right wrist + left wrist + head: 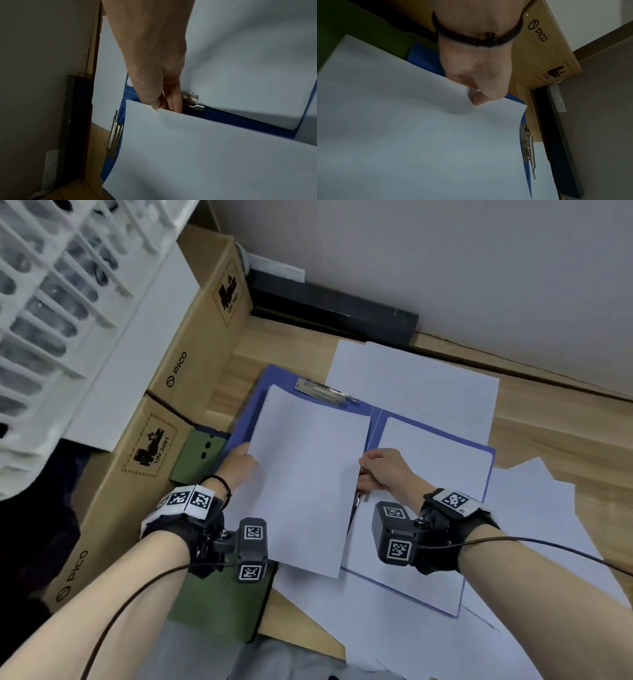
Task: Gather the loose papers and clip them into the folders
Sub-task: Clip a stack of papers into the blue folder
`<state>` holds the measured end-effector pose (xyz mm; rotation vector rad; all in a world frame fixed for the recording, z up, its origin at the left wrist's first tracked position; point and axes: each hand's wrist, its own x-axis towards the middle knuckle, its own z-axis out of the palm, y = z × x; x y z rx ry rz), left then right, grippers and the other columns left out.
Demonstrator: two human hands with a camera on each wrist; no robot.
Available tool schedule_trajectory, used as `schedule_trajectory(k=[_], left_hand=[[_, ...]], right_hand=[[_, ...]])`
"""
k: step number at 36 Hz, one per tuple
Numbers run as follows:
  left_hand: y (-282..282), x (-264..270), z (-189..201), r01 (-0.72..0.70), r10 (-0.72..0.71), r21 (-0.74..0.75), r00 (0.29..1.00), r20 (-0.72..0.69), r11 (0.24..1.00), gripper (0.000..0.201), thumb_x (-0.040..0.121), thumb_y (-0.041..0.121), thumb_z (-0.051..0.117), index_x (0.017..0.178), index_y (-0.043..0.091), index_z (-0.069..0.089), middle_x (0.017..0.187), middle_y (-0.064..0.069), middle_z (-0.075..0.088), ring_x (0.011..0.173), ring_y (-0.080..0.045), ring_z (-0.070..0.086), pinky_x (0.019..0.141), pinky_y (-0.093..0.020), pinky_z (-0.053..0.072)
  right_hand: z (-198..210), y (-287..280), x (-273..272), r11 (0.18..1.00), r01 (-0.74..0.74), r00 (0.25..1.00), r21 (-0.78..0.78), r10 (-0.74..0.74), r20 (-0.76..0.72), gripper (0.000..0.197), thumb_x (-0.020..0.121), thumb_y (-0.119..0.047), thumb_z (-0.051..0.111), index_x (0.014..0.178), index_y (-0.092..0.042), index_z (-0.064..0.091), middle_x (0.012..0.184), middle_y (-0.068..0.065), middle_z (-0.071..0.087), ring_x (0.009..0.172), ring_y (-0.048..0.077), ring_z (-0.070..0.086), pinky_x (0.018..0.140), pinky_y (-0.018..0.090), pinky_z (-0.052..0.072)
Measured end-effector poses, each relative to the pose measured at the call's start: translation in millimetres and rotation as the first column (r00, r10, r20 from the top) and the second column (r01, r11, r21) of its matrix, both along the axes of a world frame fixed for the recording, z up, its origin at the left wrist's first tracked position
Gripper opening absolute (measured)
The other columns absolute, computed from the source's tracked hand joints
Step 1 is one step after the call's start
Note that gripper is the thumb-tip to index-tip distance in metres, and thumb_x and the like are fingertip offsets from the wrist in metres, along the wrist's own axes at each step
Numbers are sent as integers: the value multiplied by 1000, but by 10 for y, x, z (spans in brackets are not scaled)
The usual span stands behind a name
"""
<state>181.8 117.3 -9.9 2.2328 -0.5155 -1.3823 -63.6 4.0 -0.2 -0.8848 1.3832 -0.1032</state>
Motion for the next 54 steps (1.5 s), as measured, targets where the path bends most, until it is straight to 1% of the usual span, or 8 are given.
schedule_trajectory(k=[3,7,16,23,29,34,45,54], left_hand=[[-87,54,-2,-29,28,-15,999,-41,999,36,97,-11,34,83,19,47,76,5,43,62,-4,46,51,-8,37],[-169,151,-21,-18,18,-5,999,-41,1000,43,93,-6,44,80,35,43,85,10,49,72,-1,48,69,-19,44],[-276,109,-13,1,-1,-58,1000,3,998,45,97,-7,39,69,27,28,73,10,28,65,-4,29,48,-5,29],[-327,145,-31,-40,39,-160,999,-10,986,48,94,-5,42,138,13,40,114,-9,57,87,-20,55,64,-21,44],[-404,127,-55,-32,44,-229,998,46,973,51,94,-3,41,140,19,42,103,-1,59,74,-12,54,62,-21,42],[-483,99,-44,-32,47,-229,997,61,973,51,94,-1,42,142,16,41,138,-4,51,122,-21,50,94,-28,43],[-686,85,-87,112,-83,-122,972,219,986,68,90,14,46,152,25,20,156,1,26,139,-24,32,109,-40,35],[-1132,-429,-105,250,-196,-272,957,212,929,49,92,11,44,135,34,43,94,0,55,88,-25,57,87,-44,52]], right_hand=[[-23,-30,45,1000,9,1000,5,-9,-7,12,95,-5,53,106,-1,56,98,23,66,59,22,70,57,31,61],[-36,-65,61,1000,8,1000,6,-8,-10,11,95,-5,53,106,-1,56,107,27,66,64,24,71,56,30,60],[-78,-142,95,999,47,999,6,-46,-23,2,96,-6,53,96,-6,56,101,23,66,61,22,71,55,29,60],[-120,-177,125,993,118,993,1,-118,-18,17,95,-5,54,110,-9,48,101,20,62,55,21,70,54,32,60],[-125,-275,128,986,158,987,-52,-160,-29,25,94,-4,50,118,-11,48,102,17,59,79,29,65,72,37,61],[-145,-352,115,991,70,994,-117,-79,-72,31,94,0,47,124,-1,56,85,12,55,77,22,53,85,38,54],[-31,-525,-159,990,-22,992,-140,4,-126,26,91,-6,51,116,-10,55,79,9,60,65,18,51,57,27,41],[-120,-463,-539,989,131,982,-63,-138,-127,17,96,-24,51,83,-14,54,65,5,62,43,18,54,46,23,37]])
